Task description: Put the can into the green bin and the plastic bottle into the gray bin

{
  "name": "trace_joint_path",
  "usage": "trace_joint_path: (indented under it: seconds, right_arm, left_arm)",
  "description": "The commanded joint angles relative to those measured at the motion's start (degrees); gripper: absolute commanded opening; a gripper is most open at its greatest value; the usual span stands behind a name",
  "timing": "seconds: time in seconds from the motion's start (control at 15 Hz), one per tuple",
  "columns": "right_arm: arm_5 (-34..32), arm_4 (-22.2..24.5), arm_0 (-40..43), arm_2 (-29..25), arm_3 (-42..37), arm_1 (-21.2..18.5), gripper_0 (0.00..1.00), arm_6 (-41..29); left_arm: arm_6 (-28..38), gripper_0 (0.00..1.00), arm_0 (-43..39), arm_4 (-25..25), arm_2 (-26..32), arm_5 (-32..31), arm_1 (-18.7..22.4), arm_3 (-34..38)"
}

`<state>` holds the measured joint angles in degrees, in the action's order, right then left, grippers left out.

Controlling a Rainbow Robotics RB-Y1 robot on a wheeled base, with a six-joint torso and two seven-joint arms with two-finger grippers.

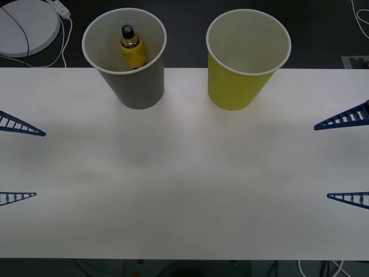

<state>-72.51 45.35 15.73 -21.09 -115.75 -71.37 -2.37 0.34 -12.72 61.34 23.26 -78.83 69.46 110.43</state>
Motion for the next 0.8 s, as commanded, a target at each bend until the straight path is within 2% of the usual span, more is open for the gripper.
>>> trace_joint_path:
  seconds: [0.07, 0.8]
  right_arm:
    - [0.00, 0.00, 0.00, 0.00, 0.00, 0.00, 1.00, 0.00]
    - [0.00, 0.00, 0.00, 0.00, 0.00, 0.00, 1.00, 0.00]
  left_arm:
    - [0.19, 1.00, -1.25, -0.87, 0.38, 0.61, -0.73, 0.57]
    - [1.68, 1.00, -1.16, -1.93, 0.21, 1.14, -0.73, 0.75]
